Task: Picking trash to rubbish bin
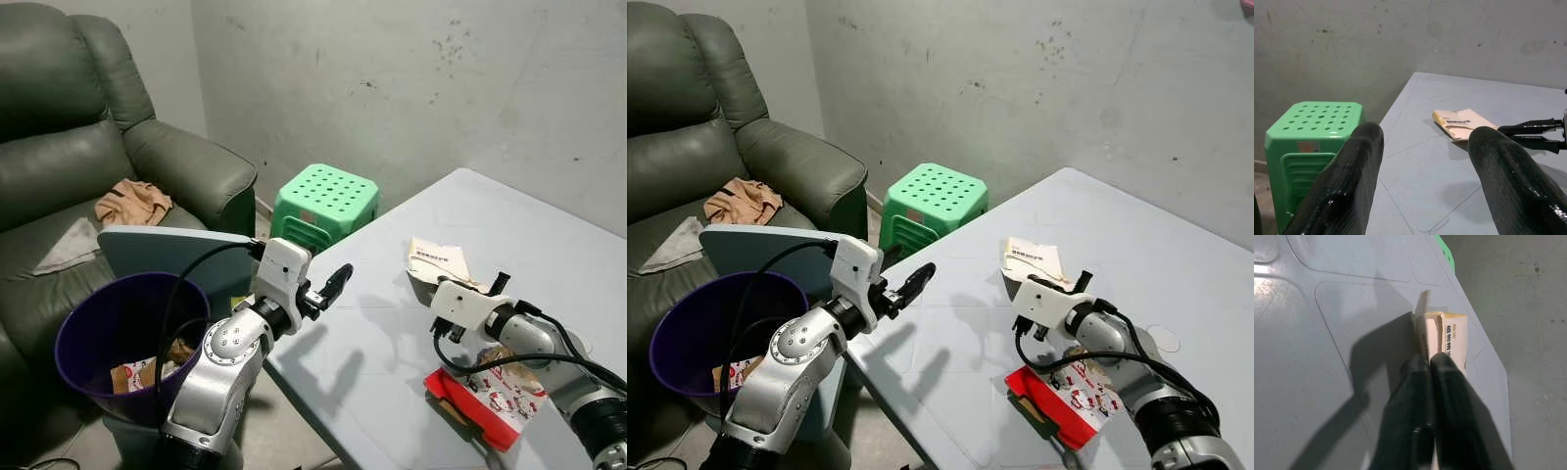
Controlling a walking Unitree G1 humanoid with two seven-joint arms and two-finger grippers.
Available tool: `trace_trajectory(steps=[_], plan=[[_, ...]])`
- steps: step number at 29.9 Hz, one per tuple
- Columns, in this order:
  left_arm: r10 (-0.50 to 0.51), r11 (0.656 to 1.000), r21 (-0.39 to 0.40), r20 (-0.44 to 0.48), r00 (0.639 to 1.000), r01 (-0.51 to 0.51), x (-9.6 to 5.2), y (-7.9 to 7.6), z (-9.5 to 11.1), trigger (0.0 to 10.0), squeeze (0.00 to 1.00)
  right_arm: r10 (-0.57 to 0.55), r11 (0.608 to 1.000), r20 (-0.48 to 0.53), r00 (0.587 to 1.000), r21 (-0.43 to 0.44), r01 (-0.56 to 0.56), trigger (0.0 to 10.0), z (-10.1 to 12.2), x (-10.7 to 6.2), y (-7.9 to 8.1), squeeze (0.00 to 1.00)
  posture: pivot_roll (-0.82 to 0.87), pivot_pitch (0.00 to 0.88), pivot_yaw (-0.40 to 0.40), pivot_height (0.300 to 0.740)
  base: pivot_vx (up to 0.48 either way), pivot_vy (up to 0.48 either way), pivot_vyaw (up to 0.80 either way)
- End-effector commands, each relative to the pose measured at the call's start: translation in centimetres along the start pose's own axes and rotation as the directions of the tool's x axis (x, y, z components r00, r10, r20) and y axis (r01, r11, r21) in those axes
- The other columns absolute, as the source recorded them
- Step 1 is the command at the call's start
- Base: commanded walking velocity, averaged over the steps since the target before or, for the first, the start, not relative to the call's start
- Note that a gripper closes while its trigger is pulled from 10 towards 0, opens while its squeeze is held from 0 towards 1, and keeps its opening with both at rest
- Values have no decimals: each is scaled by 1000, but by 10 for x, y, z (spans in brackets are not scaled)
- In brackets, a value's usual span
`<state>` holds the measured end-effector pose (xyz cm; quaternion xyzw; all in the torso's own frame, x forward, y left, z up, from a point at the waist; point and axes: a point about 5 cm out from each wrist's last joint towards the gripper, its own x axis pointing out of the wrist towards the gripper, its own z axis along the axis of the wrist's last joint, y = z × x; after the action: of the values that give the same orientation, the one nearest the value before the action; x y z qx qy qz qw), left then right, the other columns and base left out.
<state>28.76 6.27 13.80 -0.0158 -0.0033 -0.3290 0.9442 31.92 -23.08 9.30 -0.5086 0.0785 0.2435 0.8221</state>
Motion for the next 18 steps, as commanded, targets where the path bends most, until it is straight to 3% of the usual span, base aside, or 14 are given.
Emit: trace_trajectory(steps=[1,8,11,14,15,16,18], plan=[[2,1000,14,1,1000,-2,3,3,3,10000,0,9,1000,1,1000,-7,-9,0,1,-1,-1,0,61,0,-71,740,0,0,0],[24,999,26,3,1000,-25,2,6,3,10000,0,0,1000,2,1000,5,0,0,2,0,-1,0,65,0,-76,740,0,0,0],[50,998,37,2,999,-50,2,9,3,10000,0,-18,999,22,1000,50,17,0,4,1,-2,0,65,0,-76,740,0,0,0],[87,994,63,3,996,-87,0,14,3,10000,0,-59,978,6,998,202,57,431,5,4,-6,0,71,0,-81,740,0,0,0],[104,992,67,3,995,-104,0,16,3,10000,0,-81,969,24,996,234,73,4510,7,3,-8,0,71,0,-81,740,0,0,0],[124,990,71,5,992,-125,0,19,4,10000,0,-89,949,59,994,307,67,10000,11,4,-8,0,71,0,-80,740,0,0,0],[154,985,73,7,988,-154,0,23,4,10000,0,-99,904,96,990,425,50,10000,15,4,-9,0,72,0,-79,740,0,0,0]])
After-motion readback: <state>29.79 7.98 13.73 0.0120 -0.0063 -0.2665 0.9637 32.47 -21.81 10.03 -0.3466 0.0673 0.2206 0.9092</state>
